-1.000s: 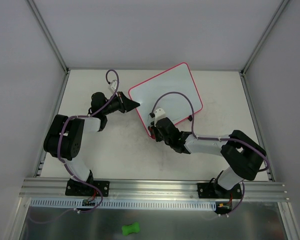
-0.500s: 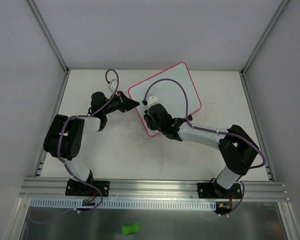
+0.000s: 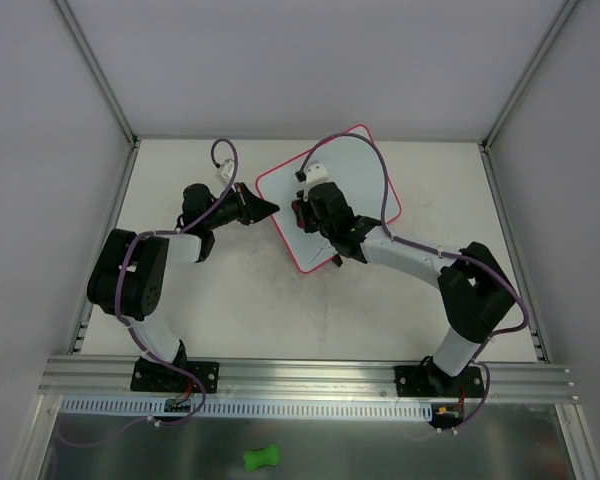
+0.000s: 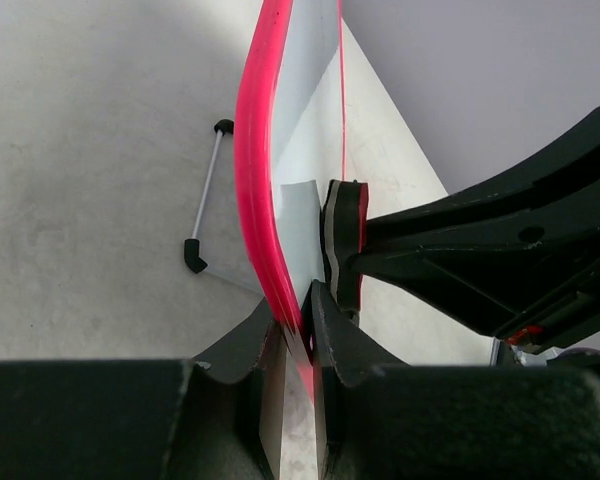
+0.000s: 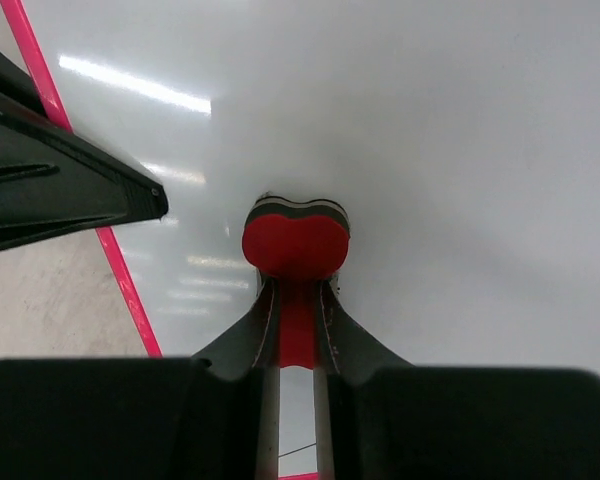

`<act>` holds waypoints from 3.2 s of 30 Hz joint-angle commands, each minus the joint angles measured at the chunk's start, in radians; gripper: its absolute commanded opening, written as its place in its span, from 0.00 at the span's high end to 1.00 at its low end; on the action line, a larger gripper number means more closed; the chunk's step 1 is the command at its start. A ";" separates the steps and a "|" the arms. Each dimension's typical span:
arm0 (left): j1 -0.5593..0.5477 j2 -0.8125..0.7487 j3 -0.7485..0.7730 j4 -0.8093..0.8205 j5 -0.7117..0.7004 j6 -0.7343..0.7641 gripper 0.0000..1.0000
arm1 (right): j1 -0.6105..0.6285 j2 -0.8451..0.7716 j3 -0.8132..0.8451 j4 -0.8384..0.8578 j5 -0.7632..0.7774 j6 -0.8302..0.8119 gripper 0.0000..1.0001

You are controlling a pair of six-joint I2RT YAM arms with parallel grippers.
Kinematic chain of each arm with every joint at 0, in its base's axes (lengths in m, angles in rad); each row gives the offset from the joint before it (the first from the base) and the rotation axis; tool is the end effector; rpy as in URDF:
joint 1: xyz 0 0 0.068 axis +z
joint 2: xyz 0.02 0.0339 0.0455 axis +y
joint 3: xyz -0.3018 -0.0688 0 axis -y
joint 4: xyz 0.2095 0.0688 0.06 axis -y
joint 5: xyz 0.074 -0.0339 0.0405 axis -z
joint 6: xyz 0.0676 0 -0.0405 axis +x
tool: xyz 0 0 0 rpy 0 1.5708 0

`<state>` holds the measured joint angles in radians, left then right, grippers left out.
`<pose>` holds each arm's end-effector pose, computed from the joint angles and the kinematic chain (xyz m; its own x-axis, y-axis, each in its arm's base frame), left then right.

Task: Erase the whiteboard

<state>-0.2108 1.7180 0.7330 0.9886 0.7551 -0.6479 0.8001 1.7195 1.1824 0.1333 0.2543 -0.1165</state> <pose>0.3358 -0.1192 0.2711 -0.4936 -0.3438 -0.7988 0.6580 0.4530 -0.6015 0.2934 0.2777 0.3015 -0.2099 -0.3776 -0.9019 -0.5614 0.8017 -0.2051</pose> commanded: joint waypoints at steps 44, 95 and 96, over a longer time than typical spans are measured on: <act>-0.029 -0.005 0.032 -0.007 0.049 0.037 1.00 | 0.157 -0.141 -0.675 0.735 0.120 0.001 1.00; -0.027 -0.009 0.042 -0.022 0.055 0.034 1.00 | 0.065 -0.095 -0.618 0.655 0.002 0.058 1.00; -0.029 -0.009 0.042 -0.024 0.055 0.034 1.00 | 0.073 -0.092 -0.621 0.655 0.008 0.057 1.00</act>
<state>-0.2161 1.7180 0.7494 0.9703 0.7589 -0.6640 0.8341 1.5875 0.5556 0.8150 0.2695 -0.0437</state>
